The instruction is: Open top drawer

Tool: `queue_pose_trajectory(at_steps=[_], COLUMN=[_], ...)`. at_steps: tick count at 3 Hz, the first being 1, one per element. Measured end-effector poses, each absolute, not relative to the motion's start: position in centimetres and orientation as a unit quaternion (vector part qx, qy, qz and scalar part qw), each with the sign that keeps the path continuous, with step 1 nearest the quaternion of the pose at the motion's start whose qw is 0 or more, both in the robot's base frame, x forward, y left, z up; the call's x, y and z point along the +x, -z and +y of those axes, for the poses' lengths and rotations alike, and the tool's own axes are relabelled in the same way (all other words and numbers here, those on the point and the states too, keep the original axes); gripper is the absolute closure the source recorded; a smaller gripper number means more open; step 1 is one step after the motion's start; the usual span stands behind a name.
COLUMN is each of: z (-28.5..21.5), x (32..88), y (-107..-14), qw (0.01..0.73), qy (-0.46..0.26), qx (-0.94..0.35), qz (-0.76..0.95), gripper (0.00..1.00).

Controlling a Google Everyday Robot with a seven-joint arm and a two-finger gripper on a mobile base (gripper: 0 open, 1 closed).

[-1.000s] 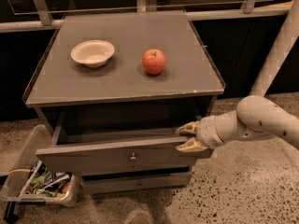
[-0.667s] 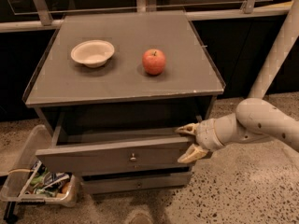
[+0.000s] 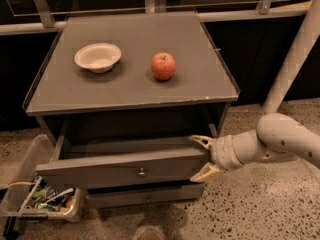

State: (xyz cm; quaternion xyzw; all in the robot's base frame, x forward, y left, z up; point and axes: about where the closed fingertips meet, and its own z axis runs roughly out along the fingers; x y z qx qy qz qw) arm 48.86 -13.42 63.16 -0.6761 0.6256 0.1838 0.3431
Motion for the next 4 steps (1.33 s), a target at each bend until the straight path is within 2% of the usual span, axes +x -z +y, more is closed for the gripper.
queue_pose_trajectory(at_steps=[2, 3, 4], z=[-13.4, -13.9, -13.1], x=[48.9, 47.3, 46.5], y=[-64.2, -64.1, -65.3], qw=[0.343, 0.343, 0.362], qy=[-0.184, -0.182, -0.171], qx=[-0.676, -0.676, -0.676], qz=[0.626, 0.627, 0.619], gripper=[0.83, 1.00, 0.82])
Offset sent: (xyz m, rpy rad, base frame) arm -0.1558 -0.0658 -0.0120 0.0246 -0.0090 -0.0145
